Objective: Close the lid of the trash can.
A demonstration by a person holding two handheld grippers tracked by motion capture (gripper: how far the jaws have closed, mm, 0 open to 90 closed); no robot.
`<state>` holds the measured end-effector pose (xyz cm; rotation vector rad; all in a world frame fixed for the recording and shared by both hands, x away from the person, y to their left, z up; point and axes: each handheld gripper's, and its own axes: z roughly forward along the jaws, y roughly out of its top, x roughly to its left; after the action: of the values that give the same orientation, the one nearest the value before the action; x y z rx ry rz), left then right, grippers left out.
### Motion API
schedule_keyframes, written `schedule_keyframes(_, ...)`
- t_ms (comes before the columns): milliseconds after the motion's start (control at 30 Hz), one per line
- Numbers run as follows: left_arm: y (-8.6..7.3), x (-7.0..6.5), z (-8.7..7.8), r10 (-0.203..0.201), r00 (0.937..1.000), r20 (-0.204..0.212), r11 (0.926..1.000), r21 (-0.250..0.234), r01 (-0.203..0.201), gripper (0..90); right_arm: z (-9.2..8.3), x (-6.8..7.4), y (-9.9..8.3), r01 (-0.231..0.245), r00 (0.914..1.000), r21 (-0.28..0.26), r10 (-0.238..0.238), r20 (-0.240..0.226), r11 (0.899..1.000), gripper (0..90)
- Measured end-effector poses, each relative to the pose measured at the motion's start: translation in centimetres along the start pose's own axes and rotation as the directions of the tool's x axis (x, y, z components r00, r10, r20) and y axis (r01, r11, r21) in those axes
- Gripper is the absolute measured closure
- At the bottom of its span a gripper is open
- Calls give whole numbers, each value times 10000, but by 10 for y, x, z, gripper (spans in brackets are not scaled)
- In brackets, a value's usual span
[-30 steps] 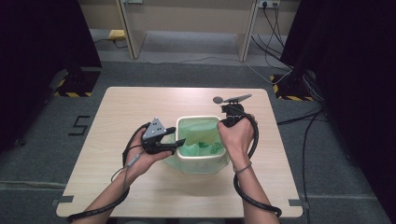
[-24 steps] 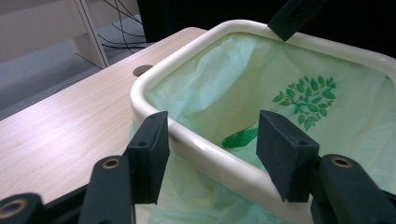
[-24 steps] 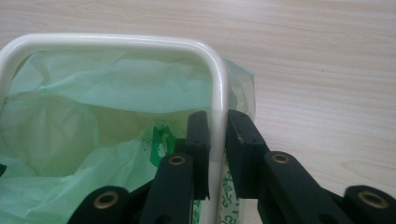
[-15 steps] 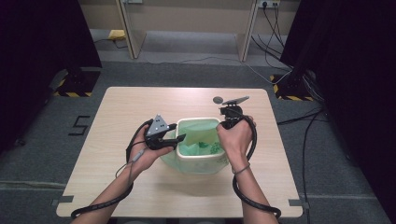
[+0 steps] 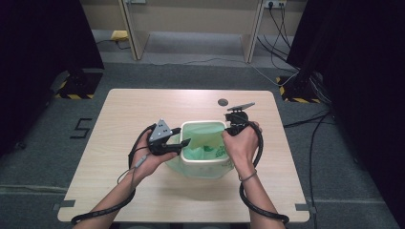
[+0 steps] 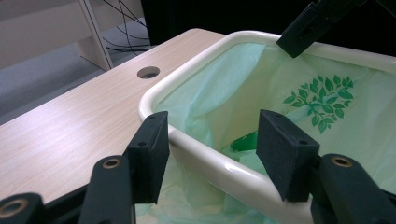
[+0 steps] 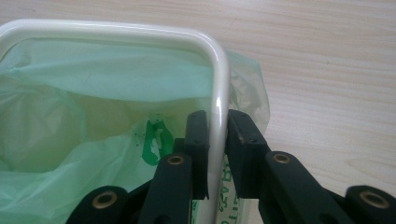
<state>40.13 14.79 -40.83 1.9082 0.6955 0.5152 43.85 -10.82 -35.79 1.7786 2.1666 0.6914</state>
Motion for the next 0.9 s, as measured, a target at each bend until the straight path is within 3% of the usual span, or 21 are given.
schedule_keyframes(200,-2,0,0,-165,9999,11,9997,-151,165,435,2,-2,-2,-6,9999,116,8,-159,9999,717)
schedule_keyframes(400,-1,1,-1,-335,9994,1,9994,-90,335,410,-3,-7,-4,-55,9993,-387,40,-384,9992,603)
schedule_keyframes(500,-1,3,-5,-542,9985,-77,9981,-285,539,384,-6,-12,-3,-22,9971,-716,-33,-761,9974,559)
schedule_keyframes(600,1,5,-9,-641,9979,-119,9973,-378,636,368,-8,-15,-3,-51,9960,-892,-29,-893,9960,543)
schedule_keyframes(700,4,6,-14,-520,9984,-230,9976,-471,509,359,-8,-20,-4,-211,9912,-1042,72,-1323,9943,509)
schedule_keyframes(900,5,10,-24,-712,9973,-197,9963,-498,701,347,-8,-28,-8,-238,9875,-1250,38,-1578,9919,483)
